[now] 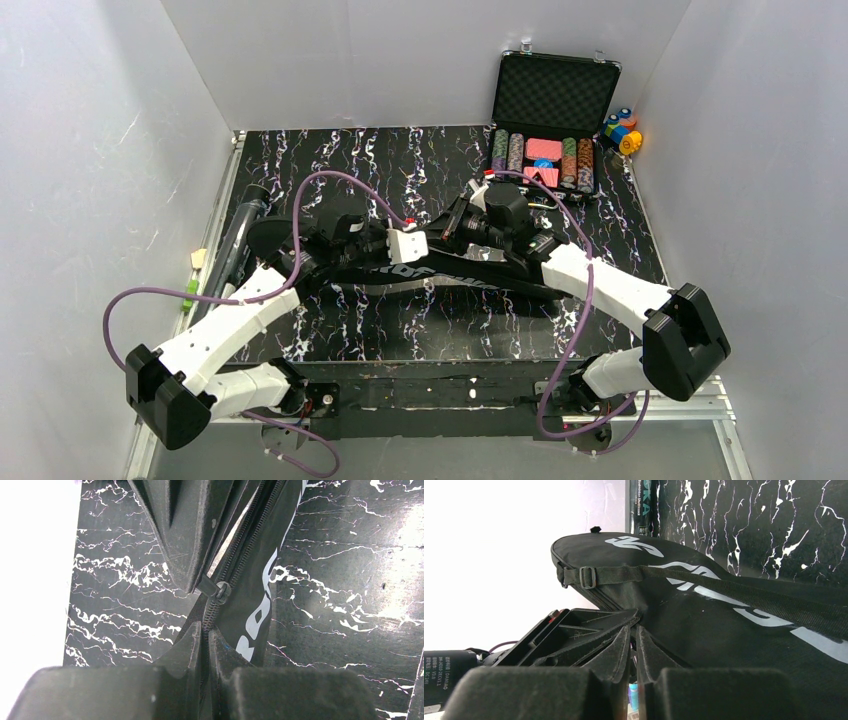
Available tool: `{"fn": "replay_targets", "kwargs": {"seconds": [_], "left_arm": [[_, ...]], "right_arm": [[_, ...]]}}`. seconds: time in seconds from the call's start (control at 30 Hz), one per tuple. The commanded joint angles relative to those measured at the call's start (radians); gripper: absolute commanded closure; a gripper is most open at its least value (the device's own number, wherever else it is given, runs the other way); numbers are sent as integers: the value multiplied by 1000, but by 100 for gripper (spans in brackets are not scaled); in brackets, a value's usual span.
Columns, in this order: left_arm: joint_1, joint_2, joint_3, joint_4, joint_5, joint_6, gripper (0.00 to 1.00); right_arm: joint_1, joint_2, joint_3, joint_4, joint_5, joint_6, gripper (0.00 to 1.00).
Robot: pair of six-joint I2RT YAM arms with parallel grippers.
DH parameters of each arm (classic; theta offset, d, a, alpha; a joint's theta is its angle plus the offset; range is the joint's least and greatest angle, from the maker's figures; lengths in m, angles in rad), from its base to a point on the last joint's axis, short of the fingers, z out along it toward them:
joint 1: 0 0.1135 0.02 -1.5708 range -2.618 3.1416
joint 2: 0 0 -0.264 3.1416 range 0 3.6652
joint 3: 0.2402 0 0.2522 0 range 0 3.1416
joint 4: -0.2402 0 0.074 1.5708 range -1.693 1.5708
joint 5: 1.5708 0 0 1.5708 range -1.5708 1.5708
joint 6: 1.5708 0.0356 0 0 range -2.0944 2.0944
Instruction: Pack up the badminton gear
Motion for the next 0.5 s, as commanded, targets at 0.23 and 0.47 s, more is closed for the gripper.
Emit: {"fn": "replay_targets", "kwargs": {"seconds": [0.23, 0.47], "left_arm": [[-6, -59, 15, 82, -6, -4, 100], [-6, -58, 11, 73, -11, -6, 100]], "right_arm": [[7, -2, 9, 24, -4, -44, 99], [8, -82, 49, -152, 120, -217, 99]]}}
